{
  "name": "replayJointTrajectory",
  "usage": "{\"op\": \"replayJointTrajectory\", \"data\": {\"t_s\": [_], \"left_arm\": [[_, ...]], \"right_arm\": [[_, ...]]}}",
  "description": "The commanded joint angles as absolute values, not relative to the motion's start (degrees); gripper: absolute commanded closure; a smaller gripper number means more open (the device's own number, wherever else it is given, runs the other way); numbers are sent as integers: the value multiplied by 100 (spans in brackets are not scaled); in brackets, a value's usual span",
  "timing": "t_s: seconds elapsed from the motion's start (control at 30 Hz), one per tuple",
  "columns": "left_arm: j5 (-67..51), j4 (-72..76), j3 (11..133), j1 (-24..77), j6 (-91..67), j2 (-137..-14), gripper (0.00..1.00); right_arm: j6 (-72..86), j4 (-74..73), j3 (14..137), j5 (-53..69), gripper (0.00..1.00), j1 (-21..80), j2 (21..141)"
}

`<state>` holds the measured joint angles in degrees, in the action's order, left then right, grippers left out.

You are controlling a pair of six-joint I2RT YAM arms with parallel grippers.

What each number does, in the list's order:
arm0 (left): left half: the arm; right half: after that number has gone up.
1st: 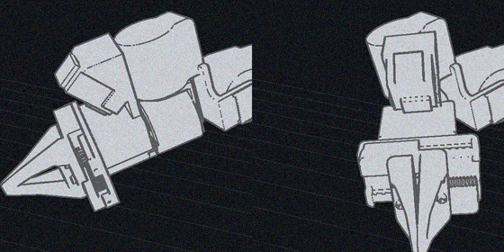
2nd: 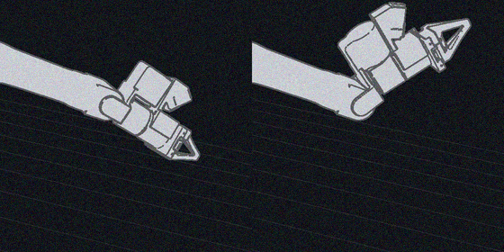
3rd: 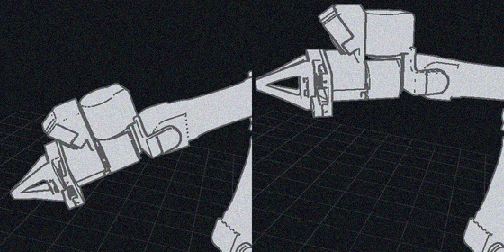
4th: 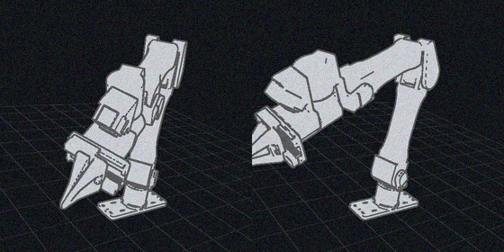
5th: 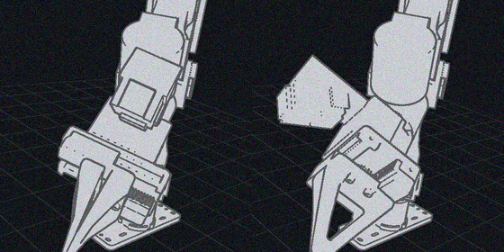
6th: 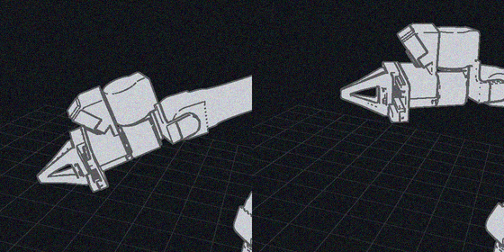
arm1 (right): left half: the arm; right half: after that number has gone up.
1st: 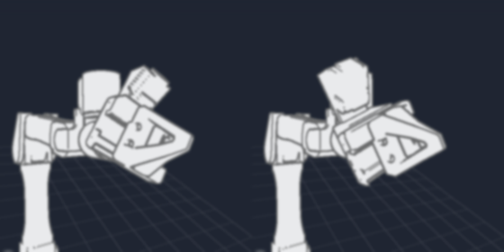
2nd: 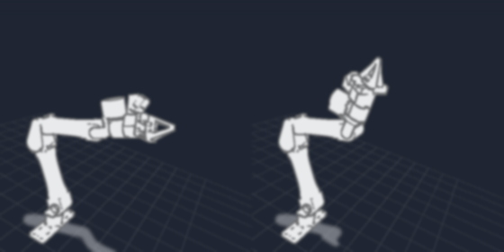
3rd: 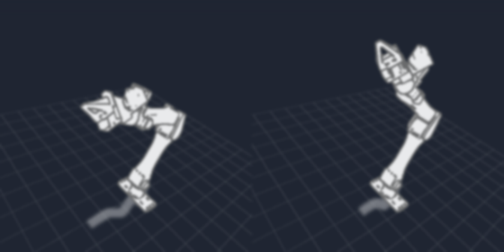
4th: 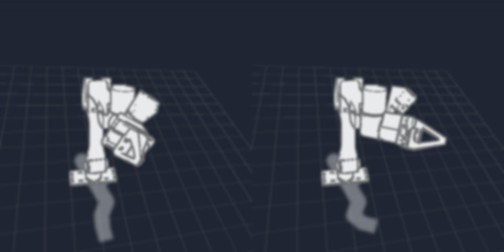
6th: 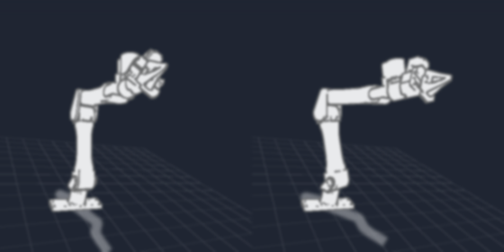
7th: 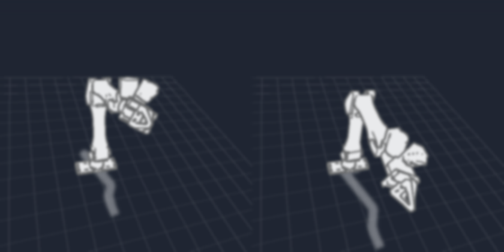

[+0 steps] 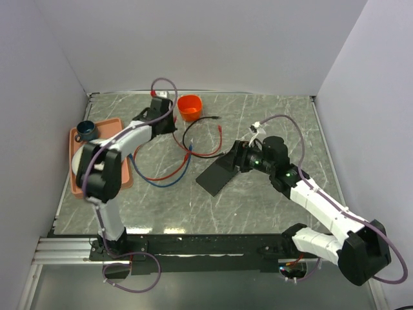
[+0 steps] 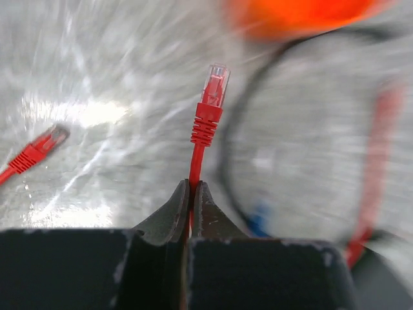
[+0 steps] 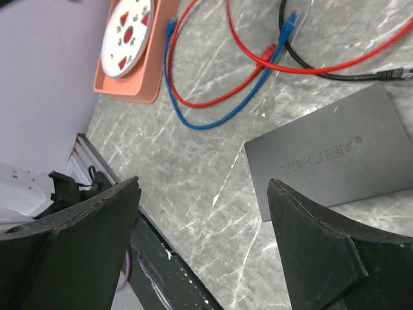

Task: Insert the plug into the switch port

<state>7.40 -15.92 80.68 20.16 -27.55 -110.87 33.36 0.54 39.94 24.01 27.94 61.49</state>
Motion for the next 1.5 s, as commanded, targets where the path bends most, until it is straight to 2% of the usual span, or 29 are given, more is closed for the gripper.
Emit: {"op": "replayJointTrajectory", "data": {"t_s": [0.0,0.17,0.4,0.57,0.73,1.13,1.23,1.37,1.43,1.47], "left_arm": [[53,-1151,7964,2241,-2874,-9564,99],[114,-722,7068,2917,-2909,-8474,99],[639,-44,5671,4365,-3426,-7358,99],[878,694,4836,5035,-3902,-6821,99],[1344,475,4895,5431,-3850,-6811,99],[1520,352,5133,5853,-3683,-6952,99],[1538,308,5168,5950,-3621,-6943,99],[1582,263,5159,6012,-3647,-6873,99],[1468,369,5107,6038,-3621,-6829,99],[1433,456,5037,6055,-3621,-6794,99]], "right_arm": [[3190,26,4140,2452,12,2690,5556],[3330,254,4131,2758,11,2672,5098],[4104,1554,3789,3506,12,2663,5221],[4394,1767,3560,3402,13,2672,5300],[4640,1995,3191,3191,16,2663,5318],[5123,3101,2593,3094,21,2672,5677],[5308,3778,2444,3120,29,2672,5923],[5502,4174,2496,3181,52,2681,6301],[5694,4797,2435,3286,55,2681,6477],[5756,5016,2382,3357,67,2681,6547]]}}
